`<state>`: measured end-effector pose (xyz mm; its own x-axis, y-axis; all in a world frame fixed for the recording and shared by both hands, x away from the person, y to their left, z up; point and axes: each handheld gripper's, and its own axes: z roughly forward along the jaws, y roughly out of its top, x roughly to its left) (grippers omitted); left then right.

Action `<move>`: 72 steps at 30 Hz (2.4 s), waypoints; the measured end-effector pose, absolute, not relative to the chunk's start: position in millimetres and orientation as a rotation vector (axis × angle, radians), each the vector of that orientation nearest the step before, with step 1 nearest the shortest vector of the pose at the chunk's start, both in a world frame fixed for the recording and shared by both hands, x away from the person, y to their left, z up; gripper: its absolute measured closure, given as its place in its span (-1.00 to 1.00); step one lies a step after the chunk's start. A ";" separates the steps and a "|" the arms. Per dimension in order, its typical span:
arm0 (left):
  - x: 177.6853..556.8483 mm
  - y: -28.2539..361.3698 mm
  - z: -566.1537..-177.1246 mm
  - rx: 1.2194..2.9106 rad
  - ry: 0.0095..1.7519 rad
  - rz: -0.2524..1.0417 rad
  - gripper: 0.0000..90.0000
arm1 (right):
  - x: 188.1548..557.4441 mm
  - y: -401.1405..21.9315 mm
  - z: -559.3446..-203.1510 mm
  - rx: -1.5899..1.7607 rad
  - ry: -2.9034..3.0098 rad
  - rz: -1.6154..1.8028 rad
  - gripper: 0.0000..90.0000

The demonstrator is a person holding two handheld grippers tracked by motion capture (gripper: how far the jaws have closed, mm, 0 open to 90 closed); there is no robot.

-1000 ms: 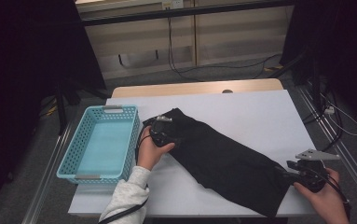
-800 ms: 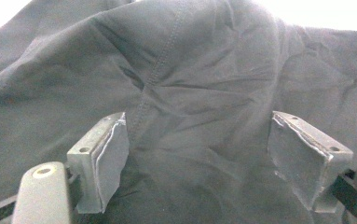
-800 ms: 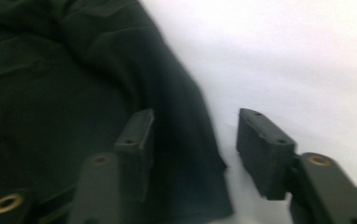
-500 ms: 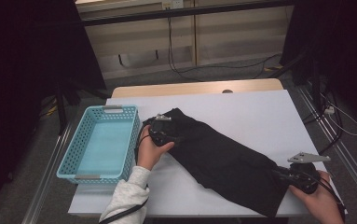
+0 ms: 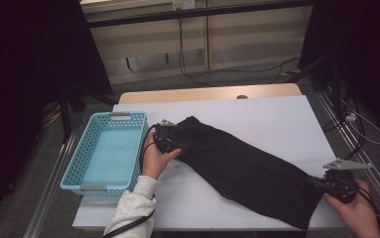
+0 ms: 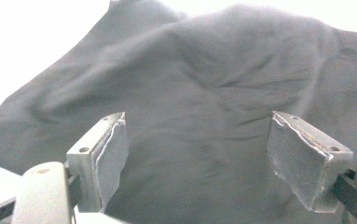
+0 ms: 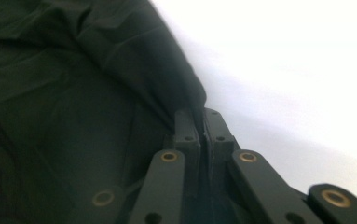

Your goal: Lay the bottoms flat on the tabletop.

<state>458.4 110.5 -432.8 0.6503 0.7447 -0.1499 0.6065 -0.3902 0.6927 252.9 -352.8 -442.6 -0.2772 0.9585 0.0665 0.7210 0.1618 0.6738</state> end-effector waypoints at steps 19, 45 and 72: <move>499.2 117.5 -427.0 2.081 1.148 0.241 -0.41 | 276.2 -315.2 -433.3 1.467 2.062 0.965 -0.24; 527.2 116.7 -448.2 2.110 1.213 0.256 -0.58 | 286.2 -290.4 -438.9 1.408 2.120 1.066 -0.56; 515.1 106.5 -447.2 2.228 1.207 0.241 -0.03 | 285.3 -288.7 -436.9 1.374 2.133 1.074 -0.57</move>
<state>515.1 106.5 -447.2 0.5729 0.8116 -0.1146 0.7050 -0.4166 0.5739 285.3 -288.7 -436.9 -0.4472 0.8906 0.0831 0.5971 0.2281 0.7691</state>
